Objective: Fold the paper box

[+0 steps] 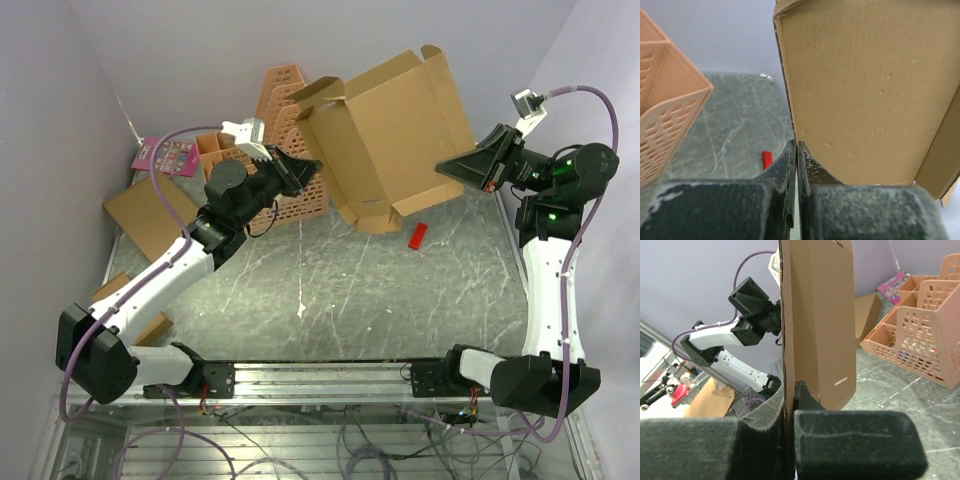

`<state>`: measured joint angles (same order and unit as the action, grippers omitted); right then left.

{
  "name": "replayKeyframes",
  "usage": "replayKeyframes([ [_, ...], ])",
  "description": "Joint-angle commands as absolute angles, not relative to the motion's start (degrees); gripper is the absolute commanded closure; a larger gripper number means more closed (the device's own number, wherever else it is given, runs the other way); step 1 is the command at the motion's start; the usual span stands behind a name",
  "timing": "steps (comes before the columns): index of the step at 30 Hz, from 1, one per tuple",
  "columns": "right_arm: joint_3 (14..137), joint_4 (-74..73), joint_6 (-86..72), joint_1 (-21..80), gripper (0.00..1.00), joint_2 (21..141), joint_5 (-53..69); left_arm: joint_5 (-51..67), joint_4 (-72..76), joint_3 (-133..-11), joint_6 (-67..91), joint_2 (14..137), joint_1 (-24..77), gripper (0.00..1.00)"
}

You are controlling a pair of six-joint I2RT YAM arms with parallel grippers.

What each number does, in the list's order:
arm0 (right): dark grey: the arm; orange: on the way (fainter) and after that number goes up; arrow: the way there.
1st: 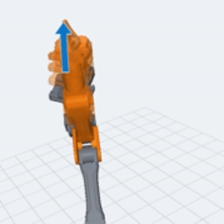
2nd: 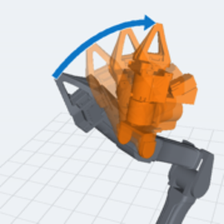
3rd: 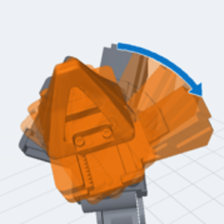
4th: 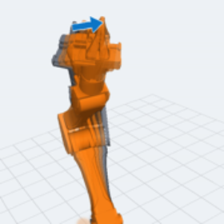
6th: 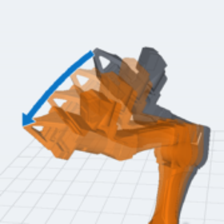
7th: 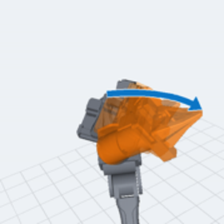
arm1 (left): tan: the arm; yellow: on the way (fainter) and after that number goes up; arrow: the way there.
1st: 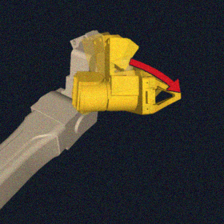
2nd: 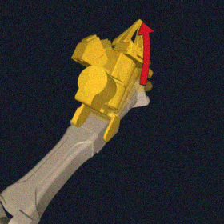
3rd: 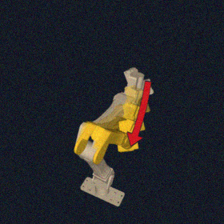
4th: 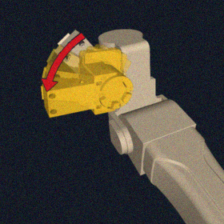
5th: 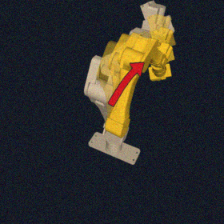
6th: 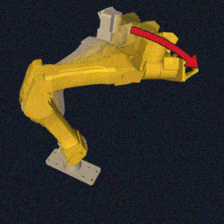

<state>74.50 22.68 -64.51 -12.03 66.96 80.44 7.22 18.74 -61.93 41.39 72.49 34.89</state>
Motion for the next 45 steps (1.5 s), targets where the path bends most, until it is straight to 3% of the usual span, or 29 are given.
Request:
replayKeyframes([
  [1,78.6,12.1,-53.8,-12.0,1.0,67.3,79.6,3.6,13.0,-63.2,38.3,70.5,36.5,0.93],
  [4,81.9,5.0,-46.0,-13.2,1.0,67.8,78.7,4.5,13.5,-60.6,37.1,68.4,36.3,0.9],
  [9,94.6,-27.0,-13.3,-14.6,1.0,69.4,69.0,10.4,17.0,-51.0,31.4,58.8,34.1,0.38],
  [11,96.0,-29.8,-5.7,-14.6,1.0,69.0,66.8,11.3,17.0,-46.6,29.3,53.3,31.7,0.2],
  [14,97.2,-34.5,3.9,-14.6,1.0,68.5,66.4,13.9,15.4,-44.5,25.3,46.0,27.5,0.11],
  [18,98.4,-40.6,16.8,-14.6,1.0,67.6,66.2,17.3,6.2,-49.0,20.2,42.9,22.7,0.09],
  [24,97.5,-48.2,33.3,-14.6,1.0,64.0,64.3,16.7,-3.9,-60.1,14.4,48.3,19.2,0.12],
  [28,100.7,-54.9,35.7,-14.6,1.0,65.7,65.7,22.1,1.4,-62.1,8.2,51.6,18.6,0.15],
  [31,103.5,-60.3,36.5,-14.6,1.0,68.4,68.6,32.6,15.0,-58.3,2.8,53.4,18.9,0.19],
  [35,103.5,-61.3,35.8,-14.6,1.0,68.6,70.9,29.9,16.6,-58.8,-3.9,55.8,20.8,0.18],
  [41,102.9,-60.6,35.1,-14.6,1.0,67.7,71.5,37.7,15.9,-67.6,6.5,62.4,18.7,0.17],
  [43,103.1,-61.5,35.7,-14.6,1.0,67.7,71.8,42.5,16.5,-70.2,12.8,65.9,16.0,0.26],
  [45,103.1,-62.1,36.2,-14.6,1.0,67.5,71.9,46.7,23.7,-69.9,21.2,68.0,12.5,0.43],
])
